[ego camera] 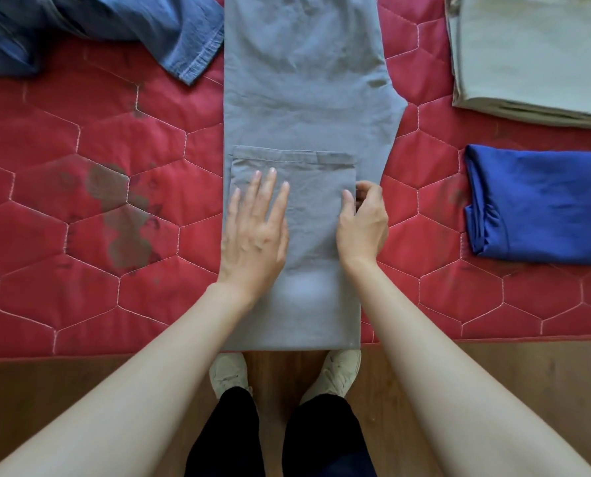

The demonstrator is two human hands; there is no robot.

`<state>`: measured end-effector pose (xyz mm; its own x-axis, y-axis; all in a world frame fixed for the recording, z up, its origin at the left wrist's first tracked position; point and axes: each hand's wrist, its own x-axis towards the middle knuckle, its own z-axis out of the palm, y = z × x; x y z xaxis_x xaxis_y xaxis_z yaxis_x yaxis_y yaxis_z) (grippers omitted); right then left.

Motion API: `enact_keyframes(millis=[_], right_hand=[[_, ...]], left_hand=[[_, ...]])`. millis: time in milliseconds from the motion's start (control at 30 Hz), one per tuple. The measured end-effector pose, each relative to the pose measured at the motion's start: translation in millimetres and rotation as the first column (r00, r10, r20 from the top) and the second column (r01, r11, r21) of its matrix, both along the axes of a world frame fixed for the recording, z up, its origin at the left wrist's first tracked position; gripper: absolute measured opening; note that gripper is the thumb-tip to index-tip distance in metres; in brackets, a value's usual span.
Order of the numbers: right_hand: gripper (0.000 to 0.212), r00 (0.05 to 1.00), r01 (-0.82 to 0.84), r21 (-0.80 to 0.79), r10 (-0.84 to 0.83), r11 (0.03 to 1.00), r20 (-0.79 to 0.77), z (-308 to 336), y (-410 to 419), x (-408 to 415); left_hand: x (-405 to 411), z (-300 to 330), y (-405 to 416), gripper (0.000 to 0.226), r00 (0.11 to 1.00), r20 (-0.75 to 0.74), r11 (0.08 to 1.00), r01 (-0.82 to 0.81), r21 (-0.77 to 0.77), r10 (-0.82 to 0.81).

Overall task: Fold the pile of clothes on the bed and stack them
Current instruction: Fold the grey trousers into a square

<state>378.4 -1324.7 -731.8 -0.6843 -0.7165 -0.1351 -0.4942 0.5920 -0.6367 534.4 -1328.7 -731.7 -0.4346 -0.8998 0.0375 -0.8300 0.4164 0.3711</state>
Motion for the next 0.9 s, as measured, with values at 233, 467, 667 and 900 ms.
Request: enact_keyframes(millis=[233, 467, 667, 900], right_hand=[[0.047, 0.699, -0.578, 0.165, 0.589, 0.799, -0.405, -16, -18, 30], [0.056, 0.628, -0.469, 0.476, 0.66, 0.744, -0.413, -42, -4, -5], [0.053, 0.764, -0.341, 0.307, 0.453, 0.888, -0.46, -16, 28, 29], [0.052, 0.609, -0.55, 0.386, 0.672, 0.741, -0.422, -38, 136, 44]], left_hand=[[11, -37, -2, 0.057, 0.969, 0.248, 0.992, -0.013, 0.123, -0.018], [11, -40, -2, 0.057, 0.965, 0.261, 0.988, -0.052, 0.144, 0.013], [2, -14, 36, 0.054, 0.977, 0.209, 0.995, -0.056, 0.078, 0.039], [53, -34, 108, 0.056, 0.96, 0.238, 0.988, 0.133, 0.08, -0.148]])
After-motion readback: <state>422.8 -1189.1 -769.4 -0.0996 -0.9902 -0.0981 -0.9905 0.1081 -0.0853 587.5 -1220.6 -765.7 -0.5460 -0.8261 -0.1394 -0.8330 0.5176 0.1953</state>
